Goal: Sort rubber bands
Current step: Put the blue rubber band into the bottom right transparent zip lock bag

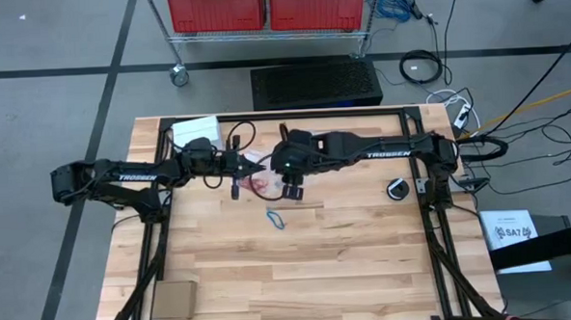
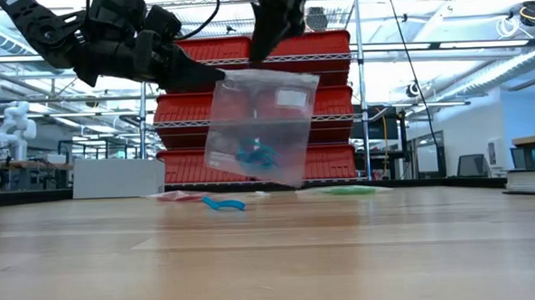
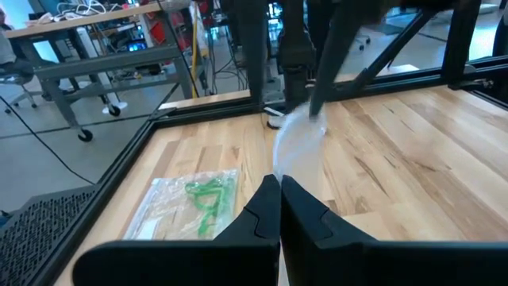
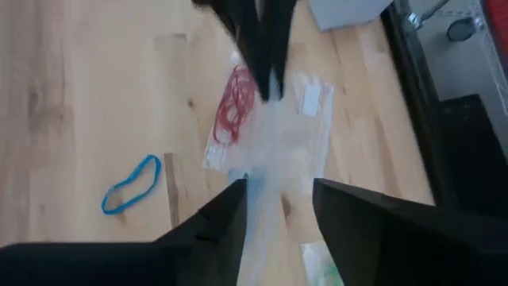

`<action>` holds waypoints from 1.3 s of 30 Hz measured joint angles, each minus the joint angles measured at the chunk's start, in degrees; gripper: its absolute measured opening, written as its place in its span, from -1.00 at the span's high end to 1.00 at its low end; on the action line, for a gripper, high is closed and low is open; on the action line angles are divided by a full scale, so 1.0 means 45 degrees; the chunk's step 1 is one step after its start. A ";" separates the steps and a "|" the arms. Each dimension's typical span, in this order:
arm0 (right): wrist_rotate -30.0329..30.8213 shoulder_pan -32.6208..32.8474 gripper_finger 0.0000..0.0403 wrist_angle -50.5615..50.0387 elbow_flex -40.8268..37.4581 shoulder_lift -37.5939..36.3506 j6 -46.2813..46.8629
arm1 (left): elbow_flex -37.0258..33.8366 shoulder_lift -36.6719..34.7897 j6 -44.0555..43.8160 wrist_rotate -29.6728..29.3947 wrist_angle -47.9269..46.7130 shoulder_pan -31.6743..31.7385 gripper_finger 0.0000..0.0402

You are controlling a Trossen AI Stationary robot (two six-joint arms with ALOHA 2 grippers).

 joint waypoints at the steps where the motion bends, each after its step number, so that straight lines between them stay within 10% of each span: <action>1: 0.0000 0.0000 0.32 -0.0238 0.0278 0.0000 -0.0028 | 0.0000 0.0000 0.0002 0.0000 -0.0007 0.0001 1.00; 12: -0.0577 0.0610 0.24 -0.2206 0.0808 -0.0034 0.2137 | 0.0000 0.0000 0.0062 -0.0059 0.0225 -0.0002 1.00; 25: -0.0743 0.2037 0.24 0.7737 -0.6464 0.0024 0.6329 | 0.0000 0.0000 0.0142 -0.1171 0.0233 0.0011 1.00; 39: -0.2063 0.2130 0.22 1.0015 -0.7185 0.1961 0.7736 | -0.0005 0.0000 0.0363 -0.1302 -0.0009 0.0011 1.00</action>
